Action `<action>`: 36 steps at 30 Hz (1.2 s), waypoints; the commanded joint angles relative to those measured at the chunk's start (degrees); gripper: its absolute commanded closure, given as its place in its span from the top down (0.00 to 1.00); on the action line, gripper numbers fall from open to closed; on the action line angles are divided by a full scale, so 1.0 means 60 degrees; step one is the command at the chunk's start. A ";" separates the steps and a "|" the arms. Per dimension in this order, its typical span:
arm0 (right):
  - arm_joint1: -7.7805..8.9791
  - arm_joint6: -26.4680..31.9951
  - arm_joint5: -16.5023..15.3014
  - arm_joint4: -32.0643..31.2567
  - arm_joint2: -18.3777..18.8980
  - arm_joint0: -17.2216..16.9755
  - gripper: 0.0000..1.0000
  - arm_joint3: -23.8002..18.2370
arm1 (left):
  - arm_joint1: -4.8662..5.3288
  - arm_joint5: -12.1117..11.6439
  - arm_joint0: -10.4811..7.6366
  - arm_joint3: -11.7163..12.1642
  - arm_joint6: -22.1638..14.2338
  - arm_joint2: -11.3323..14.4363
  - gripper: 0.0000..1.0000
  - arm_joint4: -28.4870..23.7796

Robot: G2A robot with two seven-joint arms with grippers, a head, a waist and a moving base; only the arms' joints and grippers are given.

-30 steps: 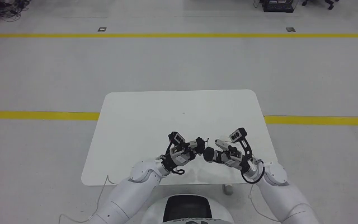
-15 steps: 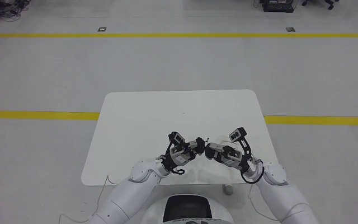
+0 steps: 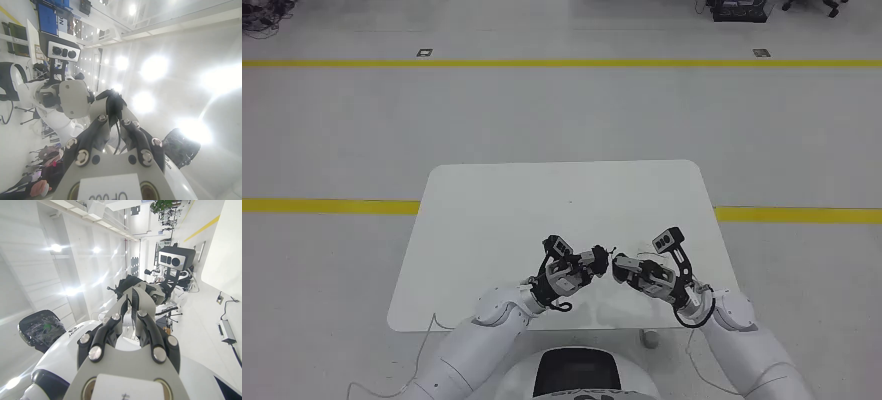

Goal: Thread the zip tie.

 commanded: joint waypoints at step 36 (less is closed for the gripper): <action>0.0016 -0.0332 0.0001 -0.1392 0.0340 -0.0220 0.00 -0.0640 | 0.0000 0.0000 0.0000 0.0000 0.0000 0.0000 0.00 0.0000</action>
